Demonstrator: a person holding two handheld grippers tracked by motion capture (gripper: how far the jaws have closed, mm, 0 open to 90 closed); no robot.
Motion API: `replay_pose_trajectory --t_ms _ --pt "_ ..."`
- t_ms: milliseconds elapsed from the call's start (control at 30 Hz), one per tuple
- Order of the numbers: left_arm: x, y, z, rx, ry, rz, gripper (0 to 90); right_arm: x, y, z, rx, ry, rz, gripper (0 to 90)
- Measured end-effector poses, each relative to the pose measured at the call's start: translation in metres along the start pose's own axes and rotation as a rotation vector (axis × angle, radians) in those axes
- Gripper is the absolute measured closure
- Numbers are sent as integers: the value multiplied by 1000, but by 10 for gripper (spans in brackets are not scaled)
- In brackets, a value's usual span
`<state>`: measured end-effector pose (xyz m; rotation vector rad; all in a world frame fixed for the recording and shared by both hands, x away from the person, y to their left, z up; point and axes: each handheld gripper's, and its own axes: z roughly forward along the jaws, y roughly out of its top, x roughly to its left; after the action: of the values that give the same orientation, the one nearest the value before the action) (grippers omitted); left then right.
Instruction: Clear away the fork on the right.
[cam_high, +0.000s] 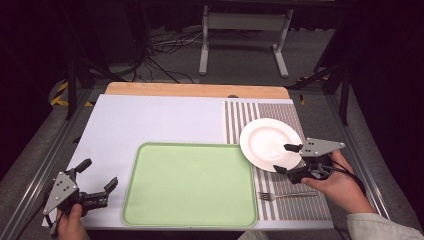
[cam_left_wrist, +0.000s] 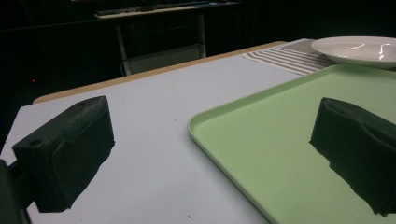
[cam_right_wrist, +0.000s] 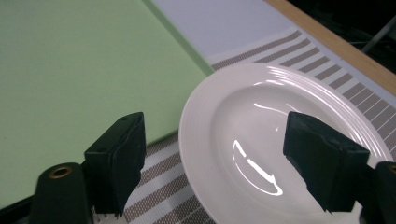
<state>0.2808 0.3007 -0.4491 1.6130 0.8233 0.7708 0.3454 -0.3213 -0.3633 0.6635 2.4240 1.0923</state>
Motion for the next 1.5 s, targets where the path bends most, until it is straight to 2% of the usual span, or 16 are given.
replay_pose_trajectory --t_ms 100,200,300,367,400,433,467,567,1067,1200,1233,1300,1333,1367,1400,1500 --pt "1 0 -1 -2 5 -2 3 0 1 2 58 32 -7 248" --pt "2 0 -1 2 3 -2 3 -1 2 3 141 43 -44 220" --pt "2 -1 -1 3 4 -6 3 -1 2 4 190 48 -68 213" --pt "2 -1 -1 4 3 -5 3 -1 3 4 202 52 -74 209" --pt "2 -1 -1 3 2 -4 3 -1 2 6 236 67 -87 203" --pt "2 -1 -1 3 2 -4 3 -1 2 6 236 67 -87 203" --pt "1 -1 -1 6 2 -4 3 -1 2 8 271 83 -104 195" --pt "1 -1 0 7 2 1 3 0 1 11 322 105 -128 196" --pt "1 -2 1 16 -5 0 3 7 2 17 491 207 -200 212" --pt "1 -2 1 17 -4 0 3 8 0 19 536 235 -203 215" --pt "2 -2 1 16 -4 -1 3 9 -2 20 568 253 -201 223" --pt "2 -2 1 17 -3 -1 3 10 -3 21 580 267 -195 225" --pt "2 -2 1 17 -4 -1 3 11 -4 21 593 282 -188 233" --pt "2 -2 1 13 -4 -2 3 13 -7 24 644 318 -177 241" --pt "2 -2 1 13 -4 -3 3 13 -7 24 644 318 -177 241" --pt "2 -2 0 15 -4 -3 3 15 -9 26 686 337 -205 255"
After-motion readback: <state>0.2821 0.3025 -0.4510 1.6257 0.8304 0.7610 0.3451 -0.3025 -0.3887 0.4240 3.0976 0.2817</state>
